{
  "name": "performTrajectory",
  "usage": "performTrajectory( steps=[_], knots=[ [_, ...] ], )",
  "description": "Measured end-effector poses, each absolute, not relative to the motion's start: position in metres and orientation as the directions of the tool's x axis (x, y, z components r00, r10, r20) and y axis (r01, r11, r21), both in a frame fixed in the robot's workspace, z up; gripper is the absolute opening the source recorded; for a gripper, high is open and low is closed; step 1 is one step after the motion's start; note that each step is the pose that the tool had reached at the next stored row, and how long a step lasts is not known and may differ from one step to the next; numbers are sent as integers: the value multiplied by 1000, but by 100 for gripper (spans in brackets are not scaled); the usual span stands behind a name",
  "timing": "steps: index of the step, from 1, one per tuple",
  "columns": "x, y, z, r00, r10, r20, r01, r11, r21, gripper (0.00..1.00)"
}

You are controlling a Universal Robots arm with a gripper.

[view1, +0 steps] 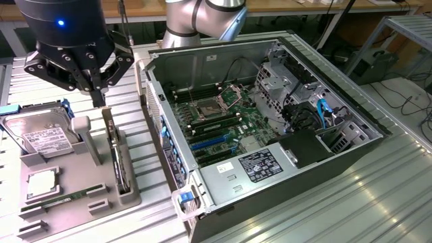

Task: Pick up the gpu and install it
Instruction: 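Reach for the gpu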

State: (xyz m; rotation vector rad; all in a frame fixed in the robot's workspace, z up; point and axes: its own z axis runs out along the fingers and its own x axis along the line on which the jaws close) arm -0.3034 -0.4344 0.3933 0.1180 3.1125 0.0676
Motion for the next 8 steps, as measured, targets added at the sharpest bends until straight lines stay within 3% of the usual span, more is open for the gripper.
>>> performTrajectory(
  steps=[8],
  knots=[
    [-312,-436,393,-997,76,-24,75,996,44,11]
  ],
)
